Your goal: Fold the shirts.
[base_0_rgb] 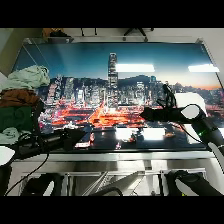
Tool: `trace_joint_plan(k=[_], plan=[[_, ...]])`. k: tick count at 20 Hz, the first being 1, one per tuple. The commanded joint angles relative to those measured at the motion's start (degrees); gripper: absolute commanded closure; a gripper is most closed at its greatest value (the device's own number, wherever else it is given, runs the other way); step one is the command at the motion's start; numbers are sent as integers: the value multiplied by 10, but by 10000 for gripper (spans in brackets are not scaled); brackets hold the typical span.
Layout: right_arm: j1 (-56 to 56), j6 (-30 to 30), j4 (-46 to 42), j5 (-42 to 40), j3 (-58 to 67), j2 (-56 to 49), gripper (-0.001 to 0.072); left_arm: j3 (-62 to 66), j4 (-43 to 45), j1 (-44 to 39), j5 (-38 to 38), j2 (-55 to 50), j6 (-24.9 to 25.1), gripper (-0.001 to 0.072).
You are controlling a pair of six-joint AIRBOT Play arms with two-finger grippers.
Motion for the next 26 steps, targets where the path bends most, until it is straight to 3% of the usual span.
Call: trace_joint_plan(k=[1, 5, 10, 11, 12, 15, 18, 23, 26], plan=[[0, 0, 0, 0, 0, 0, 687, 0, 1, -1, -2, -31, 0, 695], [0, 0, 0, 0, 0, 0, 687, 40, 25, 7, 6, -78, 4, 695], [0, 0, 0, 0, 0, 0, 687, 225, 199, 86, -10, -221, 3, 690], [0, 0, 0, 0, 0, 0, 687, 270, 228, 109, -11, -255, 3, 469], [0, 0, 0, 0, 0, 0, 687, 319, 247, 138, -9, -292, 3, 28], [0, 0, 0, 0, 0, 0, 687, 453, 254, 235, 17, -404, 0, 8], [0, 0, 0, 0, 0, 0, 687, 571, 257, 306, 89, -534, 19, 8], [0, 0, 0, 0, 0, 0, 687, 728, 258, 334, 235, -760, 66, 8], [0, 0, 0, -2, 0, 0, 687, 805, 258, 327, 256, -891, 114, 8]])
